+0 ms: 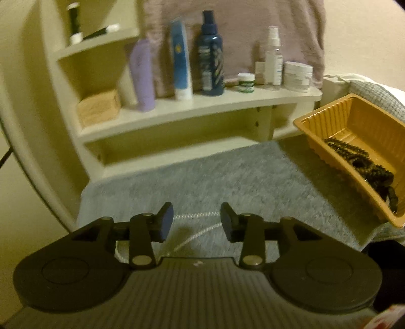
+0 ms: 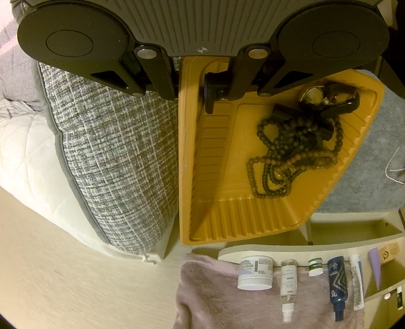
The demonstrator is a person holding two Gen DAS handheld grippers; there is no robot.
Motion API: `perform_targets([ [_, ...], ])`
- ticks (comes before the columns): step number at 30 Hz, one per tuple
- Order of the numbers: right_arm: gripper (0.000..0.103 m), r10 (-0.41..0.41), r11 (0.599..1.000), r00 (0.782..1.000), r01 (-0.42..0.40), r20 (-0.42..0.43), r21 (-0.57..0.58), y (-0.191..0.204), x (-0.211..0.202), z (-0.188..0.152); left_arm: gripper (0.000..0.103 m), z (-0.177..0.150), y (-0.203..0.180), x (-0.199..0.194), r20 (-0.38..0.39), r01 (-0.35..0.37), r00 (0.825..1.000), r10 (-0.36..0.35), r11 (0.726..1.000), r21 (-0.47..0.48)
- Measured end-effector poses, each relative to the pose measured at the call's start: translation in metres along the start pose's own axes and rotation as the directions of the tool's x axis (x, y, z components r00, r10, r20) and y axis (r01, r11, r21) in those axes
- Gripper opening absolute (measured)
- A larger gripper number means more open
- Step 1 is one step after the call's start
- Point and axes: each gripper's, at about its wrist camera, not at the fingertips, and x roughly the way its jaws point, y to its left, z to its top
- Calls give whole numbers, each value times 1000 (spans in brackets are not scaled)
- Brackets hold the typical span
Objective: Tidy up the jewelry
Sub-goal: 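Move the left tool to the rug and pinch the white pearl strand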
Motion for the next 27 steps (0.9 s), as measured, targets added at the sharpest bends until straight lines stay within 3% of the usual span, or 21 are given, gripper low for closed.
perform_targets([
  [6,4,0,1000,1000,0,-1,-2,0,1,0,37,-24,-1,2,-1,-59,998,59,997,-54],
  [12,4,-1,1000,1000,1,-1,-6,1,0,0,37,-32,-8,14,-10,-94,995,96,990,107],
  [16,4,-1,1000,1000,1,-2,-4,1,1,0,37,-30,0,24,-46,-45,997,55,978,205],
  [22,4,0,1000,1000,0,-6,-4,0,1,0,24,-25,21,38,-111,57,993,-29,965,255],
  [27,4,-1,1000,1000,1,-9,-2,0,3,1,20,-18,24,42,-165,164,980,-114,929,331],
])
